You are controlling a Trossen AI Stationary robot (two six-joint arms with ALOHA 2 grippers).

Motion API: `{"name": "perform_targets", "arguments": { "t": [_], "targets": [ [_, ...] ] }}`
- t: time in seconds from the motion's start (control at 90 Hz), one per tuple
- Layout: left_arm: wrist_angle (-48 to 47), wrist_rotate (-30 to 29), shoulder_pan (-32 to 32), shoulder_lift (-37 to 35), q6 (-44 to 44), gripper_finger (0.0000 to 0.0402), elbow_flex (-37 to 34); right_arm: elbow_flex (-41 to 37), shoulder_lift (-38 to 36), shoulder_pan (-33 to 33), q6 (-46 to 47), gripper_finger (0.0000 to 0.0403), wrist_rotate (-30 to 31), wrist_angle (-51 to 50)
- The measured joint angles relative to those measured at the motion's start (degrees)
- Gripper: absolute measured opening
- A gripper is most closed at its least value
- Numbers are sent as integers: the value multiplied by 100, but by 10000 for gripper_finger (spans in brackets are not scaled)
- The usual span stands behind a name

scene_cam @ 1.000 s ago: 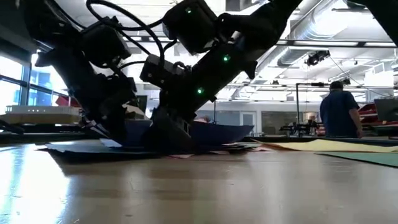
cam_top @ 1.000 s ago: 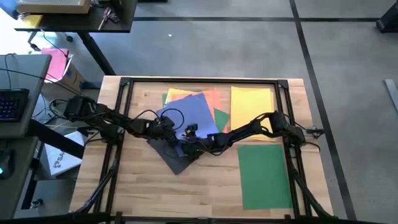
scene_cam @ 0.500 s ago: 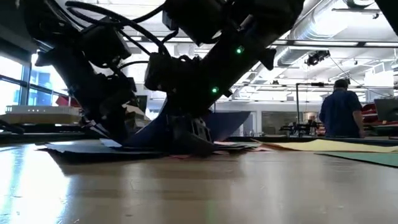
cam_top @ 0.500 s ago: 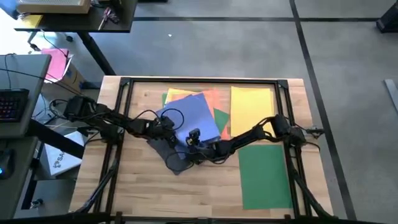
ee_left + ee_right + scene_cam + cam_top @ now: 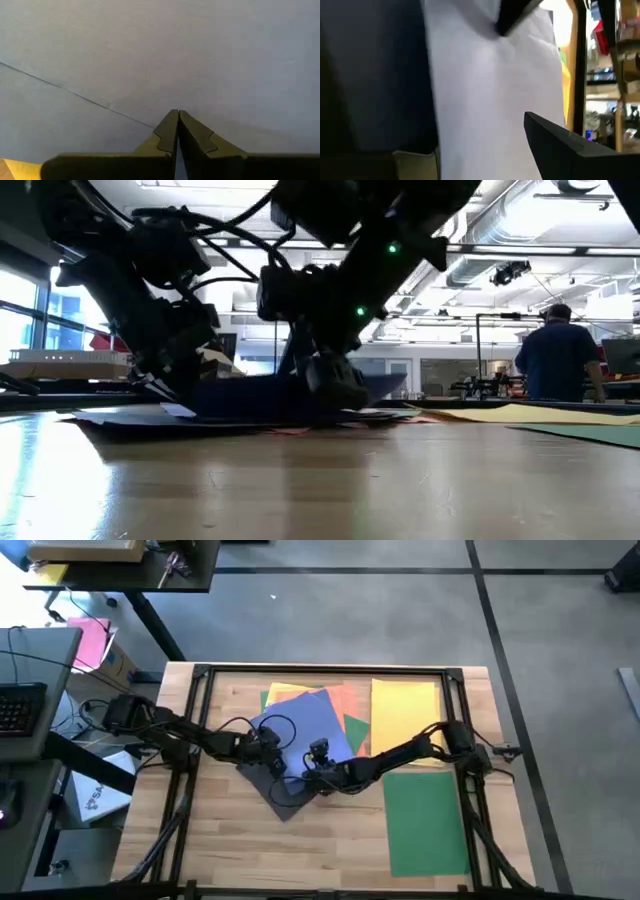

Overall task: Organize paper
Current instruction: Put the violet paper into the bottom left of the table

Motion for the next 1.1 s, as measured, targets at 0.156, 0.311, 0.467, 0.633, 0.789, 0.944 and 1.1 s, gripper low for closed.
{"name": "perform_targets", "arguments": {
  "t": [0.156,0.311,0.467,0.633,0.789,0.944,1.1],
  "targets": [
    [-27,-53,0,-81,325,0,41,-14,6,-220,473,103,-266,71],
    [-661,-65,-13,-586,667,0,363,-4,4,-333,751,11,-552,66],
    [-1563,-92,-180,-1299,659,0,727,0,-383,-309,1399,1,-258,-562],
    [-1705,-165,-650,-1819,247,0,787,7,-1055,-145,2258,0,-177,-1934],
    [-1195,-415,-1046,-1630,2,0,703,7,-1652,297,2934,0,-328,-3240],
    [288,-392,-991,-869,25,0,400,9,-2003,947,3233,0,-1075,-3583],
    [1156,-327,-609,139,225,0,396,9,-2010,1480,3685,0,-2216,-3605]
  ]
}}
